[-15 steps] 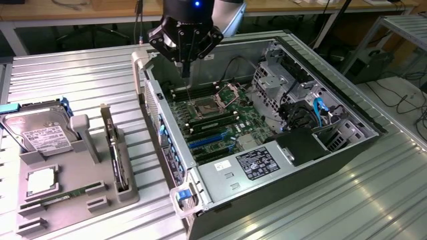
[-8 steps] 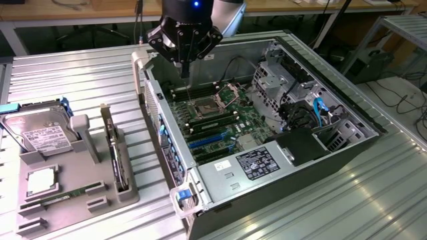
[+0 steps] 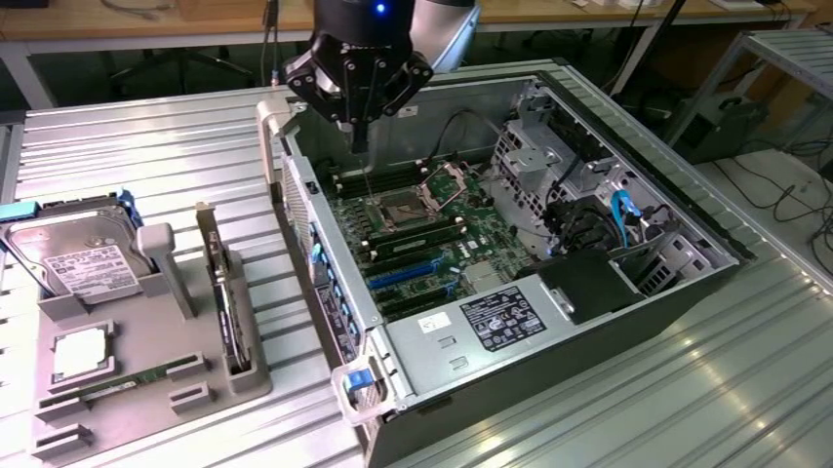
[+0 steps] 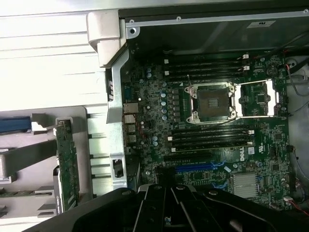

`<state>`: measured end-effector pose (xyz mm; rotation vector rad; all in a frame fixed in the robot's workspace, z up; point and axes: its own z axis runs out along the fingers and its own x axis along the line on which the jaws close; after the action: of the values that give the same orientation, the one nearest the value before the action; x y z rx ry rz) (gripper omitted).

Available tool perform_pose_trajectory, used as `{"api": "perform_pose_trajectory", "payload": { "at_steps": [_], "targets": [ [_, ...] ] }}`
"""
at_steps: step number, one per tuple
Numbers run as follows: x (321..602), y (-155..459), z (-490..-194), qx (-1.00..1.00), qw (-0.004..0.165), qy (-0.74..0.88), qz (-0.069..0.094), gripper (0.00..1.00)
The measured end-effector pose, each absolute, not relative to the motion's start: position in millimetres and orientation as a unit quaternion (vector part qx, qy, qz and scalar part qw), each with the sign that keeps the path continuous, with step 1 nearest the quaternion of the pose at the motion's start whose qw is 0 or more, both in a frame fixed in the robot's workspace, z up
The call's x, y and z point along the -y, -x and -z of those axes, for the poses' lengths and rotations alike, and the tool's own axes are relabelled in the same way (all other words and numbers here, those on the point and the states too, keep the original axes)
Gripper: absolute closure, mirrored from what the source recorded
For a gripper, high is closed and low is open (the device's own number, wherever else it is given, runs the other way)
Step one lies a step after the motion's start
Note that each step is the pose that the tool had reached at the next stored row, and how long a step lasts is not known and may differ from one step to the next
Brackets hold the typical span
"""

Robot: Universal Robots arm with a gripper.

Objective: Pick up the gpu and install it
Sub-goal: 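Reach for the gpu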

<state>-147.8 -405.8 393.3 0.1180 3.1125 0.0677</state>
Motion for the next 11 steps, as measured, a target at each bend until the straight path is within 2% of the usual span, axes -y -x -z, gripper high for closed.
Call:
{"api": "perform_pose_trajectory", "payload": {
  "at_steps": [4,11],
  "targets": [
    [406,150,-393,-0.999,0.013,-0.038,-0.022,0.89],
    [426,179,-393,-0.999,0.013,-0.026,-0.022,0.89]
  ]
}}
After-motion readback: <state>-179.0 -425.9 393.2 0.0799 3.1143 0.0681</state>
